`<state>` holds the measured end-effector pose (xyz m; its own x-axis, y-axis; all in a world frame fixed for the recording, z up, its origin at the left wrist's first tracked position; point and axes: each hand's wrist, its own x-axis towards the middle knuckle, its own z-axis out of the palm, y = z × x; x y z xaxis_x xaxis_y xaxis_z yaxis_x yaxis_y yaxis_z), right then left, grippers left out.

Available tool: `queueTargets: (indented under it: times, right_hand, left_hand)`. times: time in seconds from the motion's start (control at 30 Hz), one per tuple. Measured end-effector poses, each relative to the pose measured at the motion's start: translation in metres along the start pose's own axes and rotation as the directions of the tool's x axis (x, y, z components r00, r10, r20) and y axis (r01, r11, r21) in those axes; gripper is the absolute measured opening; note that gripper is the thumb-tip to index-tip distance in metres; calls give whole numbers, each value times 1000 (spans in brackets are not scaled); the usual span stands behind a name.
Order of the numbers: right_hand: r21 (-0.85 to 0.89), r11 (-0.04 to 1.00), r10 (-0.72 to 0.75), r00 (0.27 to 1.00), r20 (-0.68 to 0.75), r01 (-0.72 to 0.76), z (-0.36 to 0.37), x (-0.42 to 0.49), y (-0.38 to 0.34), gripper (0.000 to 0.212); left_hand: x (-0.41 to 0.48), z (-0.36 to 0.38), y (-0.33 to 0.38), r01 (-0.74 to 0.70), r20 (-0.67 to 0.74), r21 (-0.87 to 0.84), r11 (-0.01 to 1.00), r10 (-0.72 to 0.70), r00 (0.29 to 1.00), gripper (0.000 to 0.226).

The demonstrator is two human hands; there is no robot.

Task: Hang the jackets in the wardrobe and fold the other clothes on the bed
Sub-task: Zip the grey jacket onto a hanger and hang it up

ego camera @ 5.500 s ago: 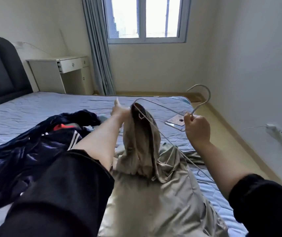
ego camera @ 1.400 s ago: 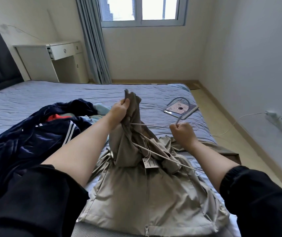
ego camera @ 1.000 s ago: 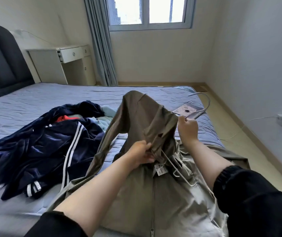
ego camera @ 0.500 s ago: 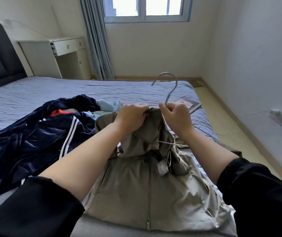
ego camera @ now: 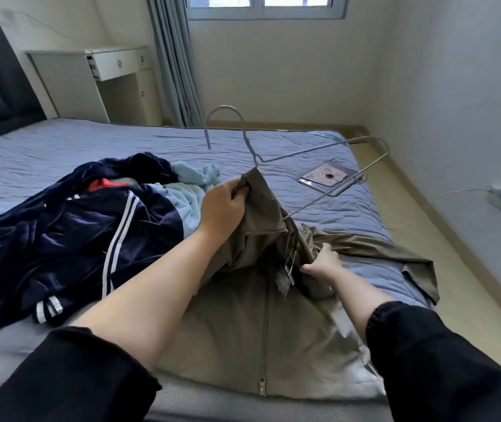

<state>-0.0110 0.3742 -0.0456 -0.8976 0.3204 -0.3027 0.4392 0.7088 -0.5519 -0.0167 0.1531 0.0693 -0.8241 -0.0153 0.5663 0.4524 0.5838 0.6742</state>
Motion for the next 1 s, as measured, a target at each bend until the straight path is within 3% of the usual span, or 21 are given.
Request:
queueTargets:
  times: [0.03,0.1,0.13,0.23,0.3,0.37,0.43,0.53,0.73,0.87,0.93,1.0]
  right_hand:
    - [-62,997,37,999,34,-34,5,2,3,84]
    - [-155,984,98,994,53,-89,13,5,11,59]
    - [-115,986,123,992,31,-119,15,8,15,43]
    - [236,954,199,979,-31,-187,1,22,16,5]
    - [422,896,180,982,-62,-138,-26,36,7,25]
    - [508,858,162,977,-135,-72,-60,36,-9,25]
    - [539,842,184,955,-235,-29,-90,41,-21,17]
    - [452,890,128,922,-365,56,-118,45,-37,35]
    - [224,965,21,815,-579,135,-137,39,-58,30]
    - [-13,998,-54,770,-635,59,-133,34,-41,27]
    - [49,998,7,779,-627,30,-125,33,-34,27]
    - [223,973,100,780,-618,52,-121,31,-36,26]
  left_hand:
    - [0,-3,0,-13,-5,-10,1000,13,1000,23]
    - [0,-11,-5,-17,21,-16,1000,17,1000,20]
    - [1,-16,-9,-20,41,-4,1000,20,999,18]
    - [3,-30,-29,-59,92,99,993,50,995,13]
    - [4,-37,-44,-99,140,225,969,68,988,13]
    - [3,-41,-58,-133,173,333,933,78,982,15]
    - [1,-44,-67,-147,170,410,900,83,982,17]
    - [-1,-41,-70,-140,145,466,874,81,986,22]
    - [14,-40,-64,17,2,418,908,-19,1000,17]
    - [21,-48,-59,150,-86,183,972,-136,987,18]
    - [22,-46,-49,141,-56,116,983,-136,989,18]
    - [22,-43,-41,83,-6,139,987,-83,997,17]
